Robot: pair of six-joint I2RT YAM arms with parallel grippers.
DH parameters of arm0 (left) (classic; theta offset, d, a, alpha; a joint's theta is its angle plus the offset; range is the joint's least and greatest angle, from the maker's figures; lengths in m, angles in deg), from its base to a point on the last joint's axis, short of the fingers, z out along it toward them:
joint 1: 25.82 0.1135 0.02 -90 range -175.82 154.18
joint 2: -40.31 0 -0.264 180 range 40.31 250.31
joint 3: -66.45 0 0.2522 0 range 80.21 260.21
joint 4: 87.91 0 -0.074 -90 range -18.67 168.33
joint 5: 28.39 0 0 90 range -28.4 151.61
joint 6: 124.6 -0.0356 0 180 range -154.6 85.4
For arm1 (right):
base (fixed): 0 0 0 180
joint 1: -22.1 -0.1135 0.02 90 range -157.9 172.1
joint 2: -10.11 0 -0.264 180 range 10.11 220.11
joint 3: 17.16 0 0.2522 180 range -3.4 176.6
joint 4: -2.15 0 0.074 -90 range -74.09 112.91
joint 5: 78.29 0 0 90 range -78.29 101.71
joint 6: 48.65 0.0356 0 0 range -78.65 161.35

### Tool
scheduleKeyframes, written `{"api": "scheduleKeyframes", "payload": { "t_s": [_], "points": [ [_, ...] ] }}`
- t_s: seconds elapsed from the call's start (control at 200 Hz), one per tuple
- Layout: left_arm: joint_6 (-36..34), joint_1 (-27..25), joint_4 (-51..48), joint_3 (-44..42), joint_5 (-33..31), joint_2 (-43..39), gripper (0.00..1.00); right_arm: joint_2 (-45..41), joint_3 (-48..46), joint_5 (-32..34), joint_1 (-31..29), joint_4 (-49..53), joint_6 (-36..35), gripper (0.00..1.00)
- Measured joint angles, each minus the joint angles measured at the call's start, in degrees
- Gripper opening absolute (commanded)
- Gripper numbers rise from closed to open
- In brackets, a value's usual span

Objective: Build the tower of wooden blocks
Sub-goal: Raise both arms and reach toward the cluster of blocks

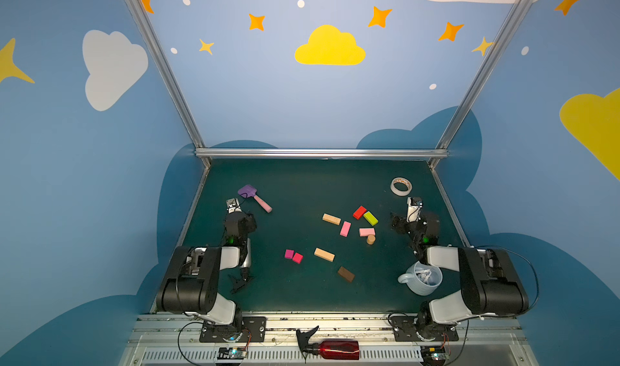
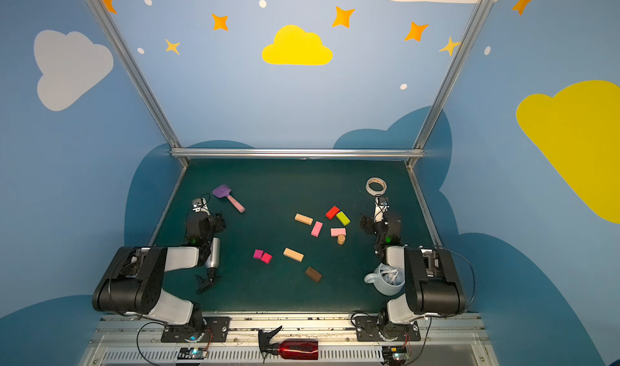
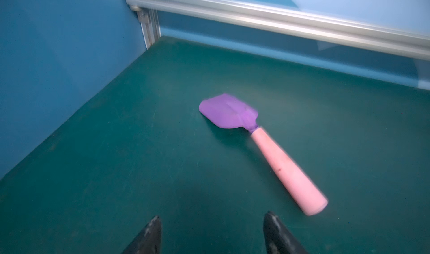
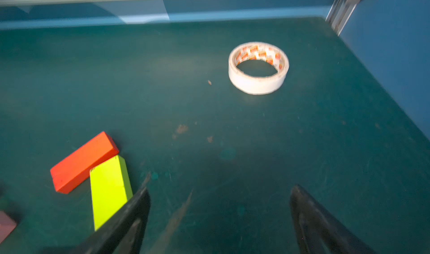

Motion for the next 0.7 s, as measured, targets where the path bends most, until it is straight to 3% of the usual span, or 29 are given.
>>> {"api": "scheduleKeyframes", "payload": {
  "t_s": [0.1, 0.205, 0.3, 0.421, 0.701],
  "points": [
    [0.3, 0.0, -9.8, 5.8, -1.0, -4.9, 0.67, -5.4, 4.3, -0.3, -0.1, 7.3, 0.5, 0.92],
    [1.6, -0.2, -15.2, 9.6, -1.5, -11.4, 0.72, -11.6, 8.0, -0.6, -0.7, 14.5, 1.6, 0.91],
    [2.8, -0.5, -20.2, 11.1, 0.0, -16.5, 0.67, -15.3, 11.2, -0.6, -2.3, 22.3, 2.0, 0.91],
    [3.7, -1.5, -28.4, 14.0, 4.5, -20.0, 0.74, -18.2, 15.7, -0.7, -5.4, 32.5, 2.8, 0.89],
    [5.0, -10.0, -43.3, 27.8, 18.8, -17.3, 0.72, -18.6, 24.8, 0.5, -13.7, 51.1, 6.7, 0.76]
  ]
}}
